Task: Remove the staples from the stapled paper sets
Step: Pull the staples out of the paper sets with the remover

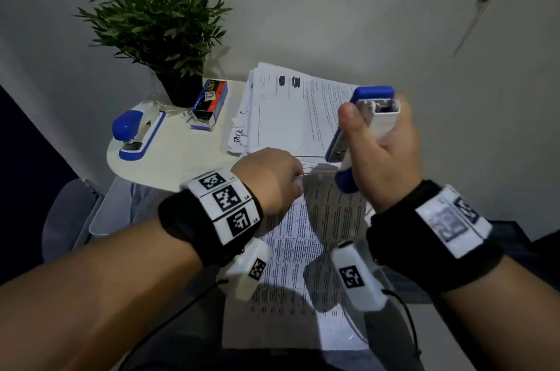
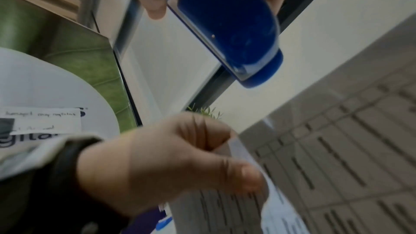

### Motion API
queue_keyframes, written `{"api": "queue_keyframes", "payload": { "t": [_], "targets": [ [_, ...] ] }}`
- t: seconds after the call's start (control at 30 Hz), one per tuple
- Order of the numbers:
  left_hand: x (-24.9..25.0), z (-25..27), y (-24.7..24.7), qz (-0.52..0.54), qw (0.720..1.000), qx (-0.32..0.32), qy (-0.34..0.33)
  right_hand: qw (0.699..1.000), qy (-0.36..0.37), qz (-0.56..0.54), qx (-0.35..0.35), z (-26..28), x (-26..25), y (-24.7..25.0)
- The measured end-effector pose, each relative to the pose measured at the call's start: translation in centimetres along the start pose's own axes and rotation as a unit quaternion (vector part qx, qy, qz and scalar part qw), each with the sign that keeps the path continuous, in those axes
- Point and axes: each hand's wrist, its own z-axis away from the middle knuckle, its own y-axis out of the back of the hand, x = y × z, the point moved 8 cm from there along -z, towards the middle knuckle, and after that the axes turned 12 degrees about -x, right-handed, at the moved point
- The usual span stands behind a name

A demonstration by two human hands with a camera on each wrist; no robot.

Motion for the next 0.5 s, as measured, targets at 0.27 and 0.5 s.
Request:
{"api": "queue_keyframes", "payload": {
  "t": [0.27,0.5],
  "targets": [
    [0.3,1.0,1.4,0.081,0.996,-0.009,-0.029,0.992,-0.039,0.109,-0.057,0.3,2.8,-2.8],
    [-1.8,3.0,1.1,0.051,0.999,0.001,-0.017,0.991,-0.121,0.056,-0.034,-0.3,4.8,-0.6]
  ]
}}
